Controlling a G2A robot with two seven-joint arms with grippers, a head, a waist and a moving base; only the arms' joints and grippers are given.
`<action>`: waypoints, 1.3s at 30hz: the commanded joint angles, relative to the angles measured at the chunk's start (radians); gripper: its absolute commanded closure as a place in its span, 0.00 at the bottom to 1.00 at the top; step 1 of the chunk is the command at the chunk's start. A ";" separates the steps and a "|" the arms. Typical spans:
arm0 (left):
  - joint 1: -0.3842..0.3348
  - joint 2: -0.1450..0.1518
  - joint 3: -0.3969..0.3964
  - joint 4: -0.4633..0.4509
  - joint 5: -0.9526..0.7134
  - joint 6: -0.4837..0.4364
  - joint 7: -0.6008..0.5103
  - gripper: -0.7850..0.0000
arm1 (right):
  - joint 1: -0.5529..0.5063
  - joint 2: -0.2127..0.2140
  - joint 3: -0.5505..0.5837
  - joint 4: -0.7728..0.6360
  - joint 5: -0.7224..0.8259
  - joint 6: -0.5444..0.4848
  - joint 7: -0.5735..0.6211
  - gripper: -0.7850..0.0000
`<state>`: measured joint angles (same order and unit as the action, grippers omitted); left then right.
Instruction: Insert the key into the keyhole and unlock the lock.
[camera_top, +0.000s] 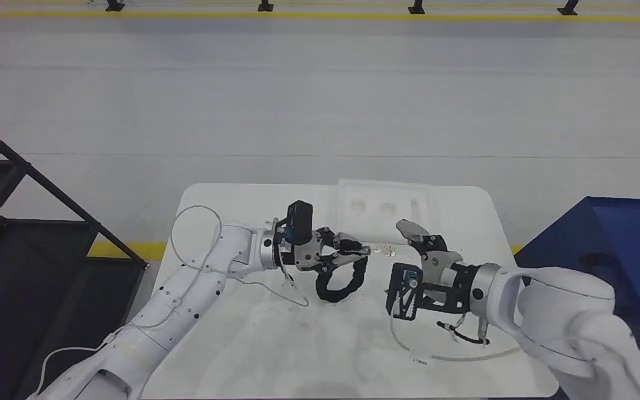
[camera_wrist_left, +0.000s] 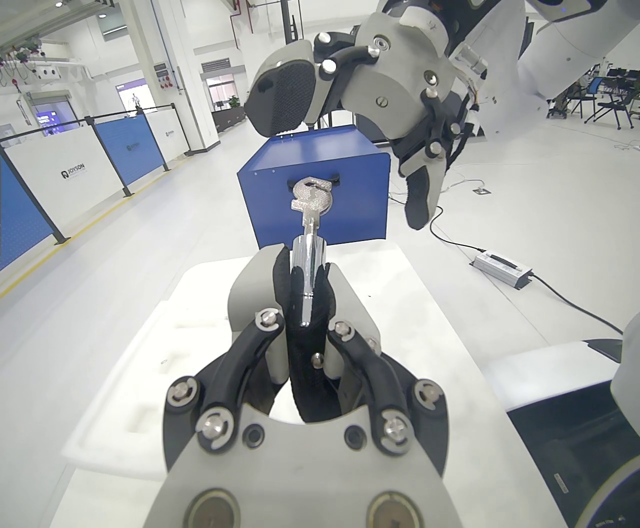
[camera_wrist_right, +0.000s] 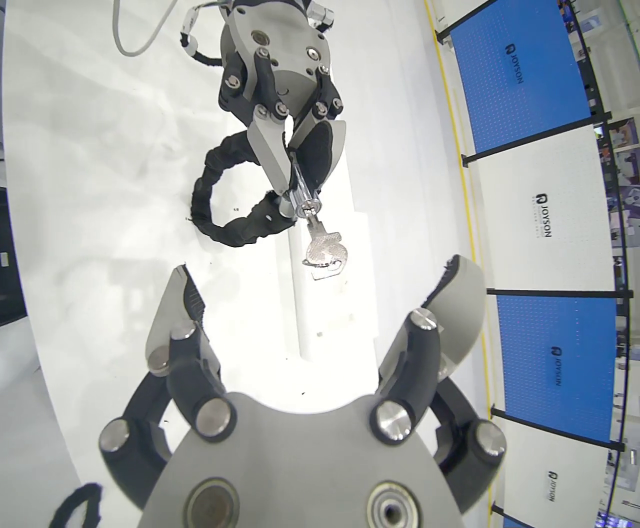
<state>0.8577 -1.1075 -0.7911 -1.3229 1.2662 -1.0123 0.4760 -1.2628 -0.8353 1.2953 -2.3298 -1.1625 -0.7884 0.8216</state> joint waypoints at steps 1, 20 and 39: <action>-0.004 0.005 0.013 0.001 -0.009 0.000 -0.001 1.00 | -0.010 0.000 -0.010 -0.015 -0.082 -0.005 -0.031 0.69; -0.053 0.032 0.099 0.015 -0.067 0.000 0.009 1.00 | -0.035 -0.009 -0.095 -0.020 -0.370 0.032 -0.156 1.00; -0.066 0.036 0.112 0.016 -0.044 0.000 0.048 1.00 | -0.086 -0.014 -0.006 -0.020 0.088 0.148 0.022 1.00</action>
<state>0.7913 -1.0711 -0.6779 -1.3070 1.2165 -1.0123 0.5198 -1.3481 -0.8486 1.2847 -2.3498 -1.1494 -0.6623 0.8104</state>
